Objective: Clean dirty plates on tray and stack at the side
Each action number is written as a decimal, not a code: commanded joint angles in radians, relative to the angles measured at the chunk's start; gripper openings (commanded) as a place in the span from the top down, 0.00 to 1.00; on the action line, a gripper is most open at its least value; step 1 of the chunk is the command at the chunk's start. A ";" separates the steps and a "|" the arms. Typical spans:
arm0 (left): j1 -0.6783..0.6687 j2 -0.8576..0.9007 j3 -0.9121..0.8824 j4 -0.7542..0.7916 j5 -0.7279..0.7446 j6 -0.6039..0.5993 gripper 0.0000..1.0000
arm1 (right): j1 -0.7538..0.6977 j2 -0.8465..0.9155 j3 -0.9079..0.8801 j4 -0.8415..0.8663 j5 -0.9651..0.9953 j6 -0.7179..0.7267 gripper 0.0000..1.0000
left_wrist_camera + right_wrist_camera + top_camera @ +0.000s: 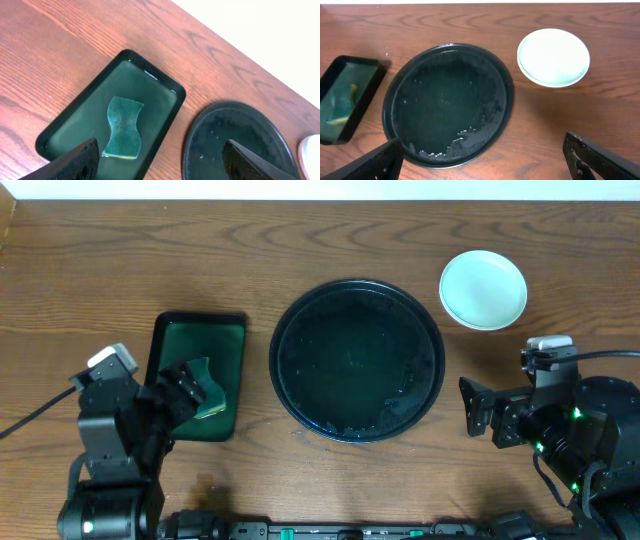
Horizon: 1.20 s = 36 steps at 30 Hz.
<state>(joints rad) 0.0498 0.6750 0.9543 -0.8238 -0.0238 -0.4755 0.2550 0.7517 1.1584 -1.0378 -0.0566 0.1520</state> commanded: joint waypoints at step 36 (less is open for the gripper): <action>0.000 -0.016 0.011 -0.006 0.013 -0.005 0.20 | -0.224 -0.549 -0.903 0.834 -0.024 -0.112 0.01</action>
<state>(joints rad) 0.0498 0.6598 0.9543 -0.8299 -0.0204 -0.4755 0.0494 0.2752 0.3286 -0.2592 -0.0677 0.0525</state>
